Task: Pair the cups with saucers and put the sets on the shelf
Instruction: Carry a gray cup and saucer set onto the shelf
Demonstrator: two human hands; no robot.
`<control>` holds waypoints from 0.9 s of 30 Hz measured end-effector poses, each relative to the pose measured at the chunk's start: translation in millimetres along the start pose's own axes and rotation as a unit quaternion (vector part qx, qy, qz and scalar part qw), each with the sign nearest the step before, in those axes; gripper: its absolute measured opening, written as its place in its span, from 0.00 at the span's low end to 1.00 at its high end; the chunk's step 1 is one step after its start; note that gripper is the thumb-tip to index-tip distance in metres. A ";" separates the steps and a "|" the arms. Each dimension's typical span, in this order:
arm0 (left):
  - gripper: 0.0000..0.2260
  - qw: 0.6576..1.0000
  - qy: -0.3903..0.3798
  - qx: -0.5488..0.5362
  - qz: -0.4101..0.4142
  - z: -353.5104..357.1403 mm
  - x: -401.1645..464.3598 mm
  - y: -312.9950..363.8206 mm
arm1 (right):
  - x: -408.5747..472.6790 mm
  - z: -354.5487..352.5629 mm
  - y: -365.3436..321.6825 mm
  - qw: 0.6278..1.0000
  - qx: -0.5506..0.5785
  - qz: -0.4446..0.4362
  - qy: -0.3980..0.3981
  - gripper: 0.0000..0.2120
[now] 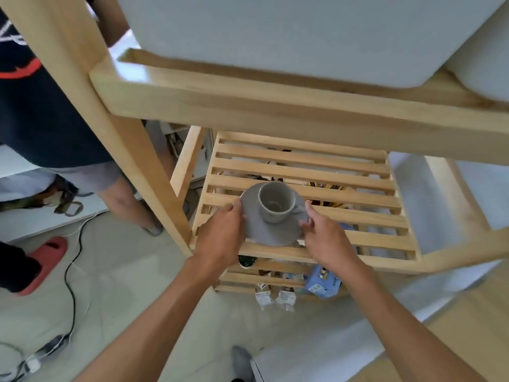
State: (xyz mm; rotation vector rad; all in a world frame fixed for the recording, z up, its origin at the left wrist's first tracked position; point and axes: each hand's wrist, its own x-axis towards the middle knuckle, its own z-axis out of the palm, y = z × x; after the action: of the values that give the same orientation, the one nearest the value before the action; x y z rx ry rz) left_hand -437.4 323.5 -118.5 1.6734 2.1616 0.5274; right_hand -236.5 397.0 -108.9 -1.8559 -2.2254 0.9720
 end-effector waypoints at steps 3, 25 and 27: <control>0.17 1.000 0.016 0.009 0.012 1.7 18.1 -2.9 | 17.3 -3.1 -2.8 0.999 -0.032 -0.016 0.006 0.28; 0.20 0.992 0.052 0.088 -0.076 -13.7 128.2 -14.7 | 135.3 -24.2 -45.7 0.982 -0.180 -0.057 0.020 0.27; 0.21 0.990 0.049 0.106 -0.075 -17.6 132.2 -13.2 | 141.9 -27.2 -46.8 0.982 -0.180 -0.054 0.020 0.26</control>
State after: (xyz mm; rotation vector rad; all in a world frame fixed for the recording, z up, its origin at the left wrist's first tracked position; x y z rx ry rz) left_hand -488.5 447.4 -116.5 1.5990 2.4672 0.3557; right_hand -301.3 534.3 -109.2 -1.8340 -2.5823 0.5365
